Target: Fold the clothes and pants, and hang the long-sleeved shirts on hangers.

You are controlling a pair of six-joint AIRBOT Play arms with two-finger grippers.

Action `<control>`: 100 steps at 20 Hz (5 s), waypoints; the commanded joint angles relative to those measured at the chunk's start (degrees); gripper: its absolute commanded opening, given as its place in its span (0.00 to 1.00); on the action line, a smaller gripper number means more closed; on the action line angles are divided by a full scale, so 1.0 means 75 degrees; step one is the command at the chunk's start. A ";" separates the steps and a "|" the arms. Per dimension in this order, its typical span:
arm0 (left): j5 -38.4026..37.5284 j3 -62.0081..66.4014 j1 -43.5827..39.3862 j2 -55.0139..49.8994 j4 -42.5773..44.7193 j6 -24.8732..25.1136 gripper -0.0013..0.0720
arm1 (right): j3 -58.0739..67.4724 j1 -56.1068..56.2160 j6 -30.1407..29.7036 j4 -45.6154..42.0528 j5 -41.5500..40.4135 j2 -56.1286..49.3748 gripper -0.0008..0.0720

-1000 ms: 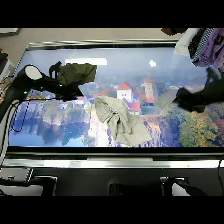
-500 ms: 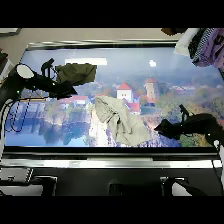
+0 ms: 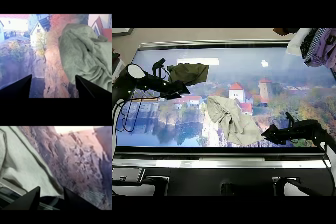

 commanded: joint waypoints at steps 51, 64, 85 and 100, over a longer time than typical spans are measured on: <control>0.0423 0.0122 0.1029 0.3926 0.0341 -0.1300 0.05 | 0.6269 -0.0006 0.1714 0.0455 0.1504 0.4829 0.06; -0.0857 -0.0965 0.0580 0.5103 0.1923 -0.2917 0.05 | 0.6580 -0.0006 0.3585 -0.0067 0.0160 0.3858 0.06; 0.1172 -0.2751 -0.0691 0.0032 0.1813 -0.2812 0.05 | 0.6289 0.2430 0.3506 -0.0734 0.3800 -0.2565 0.06; 0.2055 -0.2780 0.3378 0.0863 -0.0589 0.0495 0.86 | 0.6289 0.2439 0.3509 -0.2760 0.0300 -0.1920 0.06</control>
